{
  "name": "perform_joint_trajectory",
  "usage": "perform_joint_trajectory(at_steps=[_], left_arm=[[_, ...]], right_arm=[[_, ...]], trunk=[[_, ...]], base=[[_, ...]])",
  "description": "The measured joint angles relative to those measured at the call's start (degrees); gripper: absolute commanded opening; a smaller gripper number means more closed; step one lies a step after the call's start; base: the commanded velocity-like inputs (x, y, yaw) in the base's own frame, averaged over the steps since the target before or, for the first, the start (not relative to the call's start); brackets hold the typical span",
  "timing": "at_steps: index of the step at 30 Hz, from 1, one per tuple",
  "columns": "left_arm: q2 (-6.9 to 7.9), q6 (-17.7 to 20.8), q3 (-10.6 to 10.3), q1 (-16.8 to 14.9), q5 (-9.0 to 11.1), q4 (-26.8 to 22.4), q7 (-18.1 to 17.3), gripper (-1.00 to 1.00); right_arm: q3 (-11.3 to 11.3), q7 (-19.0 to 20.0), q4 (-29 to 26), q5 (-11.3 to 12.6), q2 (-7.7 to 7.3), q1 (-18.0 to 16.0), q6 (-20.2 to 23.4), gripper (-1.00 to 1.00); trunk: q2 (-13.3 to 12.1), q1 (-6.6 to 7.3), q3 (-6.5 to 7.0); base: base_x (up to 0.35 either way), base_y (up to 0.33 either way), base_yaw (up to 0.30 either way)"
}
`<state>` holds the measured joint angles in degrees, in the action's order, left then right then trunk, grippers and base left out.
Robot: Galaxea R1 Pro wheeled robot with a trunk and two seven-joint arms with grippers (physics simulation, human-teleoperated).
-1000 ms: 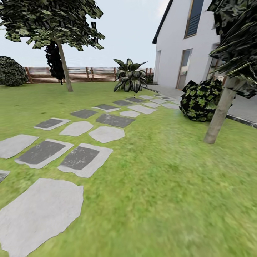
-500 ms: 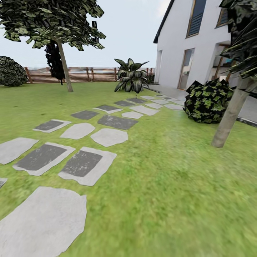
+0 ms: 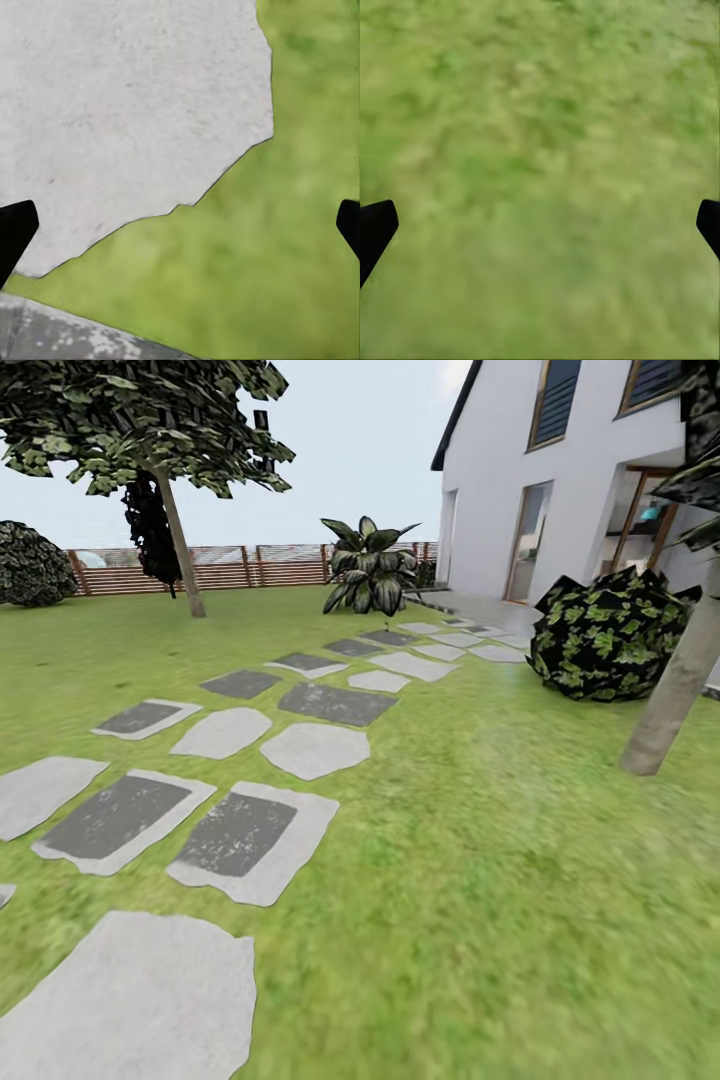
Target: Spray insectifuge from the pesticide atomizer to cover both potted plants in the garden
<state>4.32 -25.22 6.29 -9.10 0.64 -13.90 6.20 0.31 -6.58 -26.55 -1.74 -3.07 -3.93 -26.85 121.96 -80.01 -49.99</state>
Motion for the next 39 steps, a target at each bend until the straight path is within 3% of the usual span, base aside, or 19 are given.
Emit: perform_joint_trajectory(at_steps=[21, 39], left_arm=[[0.00, 0.00, -0.05, 0.00, 0.00, 0.04, 0.00, 1.00], [0.00, 0.01, -0.10, 0.00, -0.01, 0.05, 0.01, 1.00]], right_arm=[[0.00, 0.00, 0.06, 0.00, 0.00, 0.00, 0.00, 1.00], [0.00, -0.01, 0.07, 0.00, 0.00, 0.00, 0.00, 1.00]], trunk=[[0.00, 0.00, 0.00], [0.00, 0.01, 0.00]], base=[[0.286, 0.225, 0.000], [0.325, 0.106, 0.000]])
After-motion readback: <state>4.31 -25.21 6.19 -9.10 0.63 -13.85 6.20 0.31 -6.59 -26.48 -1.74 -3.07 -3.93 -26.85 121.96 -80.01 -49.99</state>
